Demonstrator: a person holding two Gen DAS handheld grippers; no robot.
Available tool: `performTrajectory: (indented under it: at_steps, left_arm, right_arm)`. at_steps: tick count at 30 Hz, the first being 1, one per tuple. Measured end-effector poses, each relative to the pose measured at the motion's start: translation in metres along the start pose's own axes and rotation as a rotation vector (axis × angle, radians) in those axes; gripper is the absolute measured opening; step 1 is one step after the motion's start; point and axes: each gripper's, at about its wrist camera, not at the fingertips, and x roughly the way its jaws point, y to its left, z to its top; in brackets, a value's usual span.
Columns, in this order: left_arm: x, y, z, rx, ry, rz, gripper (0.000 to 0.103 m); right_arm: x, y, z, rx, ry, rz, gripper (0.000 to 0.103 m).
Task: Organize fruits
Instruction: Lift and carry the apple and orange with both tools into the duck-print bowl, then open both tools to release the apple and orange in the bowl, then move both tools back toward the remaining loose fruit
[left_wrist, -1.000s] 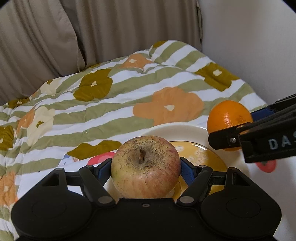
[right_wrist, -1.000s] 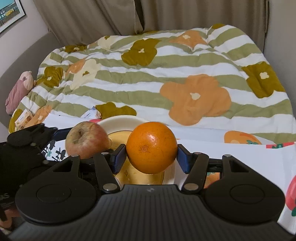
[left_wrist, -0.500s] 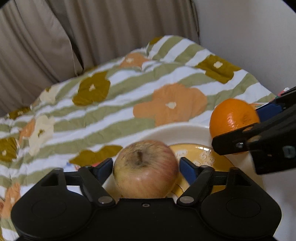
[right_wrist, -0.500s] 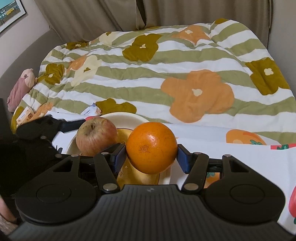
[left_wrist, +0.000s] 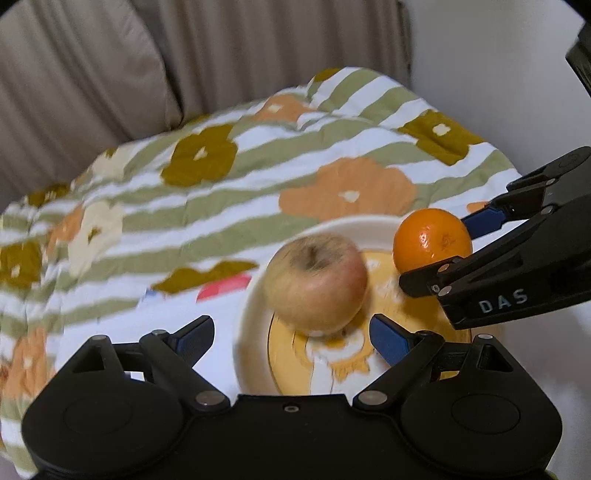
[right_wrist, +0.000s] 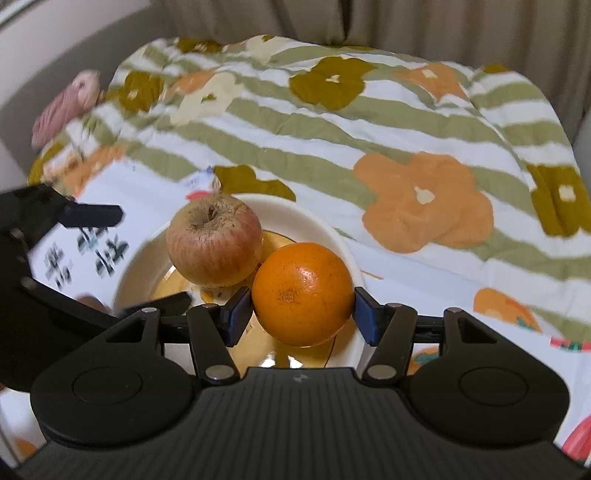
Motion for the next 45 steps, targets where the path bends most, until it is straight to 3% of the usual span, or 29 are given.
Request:
performTrajectory:
  at_steps: [6, 13, 14, 17, 25, 37, 45]
  left_arm:
    - [-0.005, 0.008, -0.01, -0.039, 0.038, 0.022, 0.094]
    - [-0.008, 0.014, -0.012, -0.068, 0.046, 0.032, 0.094]
    - [-0.008, 0.014, -0.012, -0.068, 0.045, 0.034, 0.094]
    - [-0.011, 0.014, -0.014, -0.073, 0.045, 0.042, 0.094]
    - [-0.026, 0.017, -0.026, -0.131, 0.055, 0.055, 0.094]
    - [-0.079, 0.02, -0.033, -0.148, -0.026, 0.051, 0.094]
    - [-0.139, 0.02, -0.065, -0.187, -0.122, 0.021, 0.094]
  right_arm:
    - [0.015, 0.012, -0.003, -0.101, -0.002, -0.002, 0.074]
    - [0.023, 0.017, -0.002, -0.123, 0.006, 0.001, 0.075]
    - [0.023, 0.017, -0.003, -0.124, 0.003, -0.001, 0.077]
    - [0.017, 0.02, -0.003, -0.149, -0.034, -0.02, 0.101]
    - [-0.002, 0.015, -0.011, -0.107, -0.053, -0.037, 0.103]
    - [-0.072, 0.031, -0.021, -0.039, -0.135, -0.07, 0.103]
    - [-0.138, 0.056, -0.054, 0.075, -0.186, -0.115, 0.103]
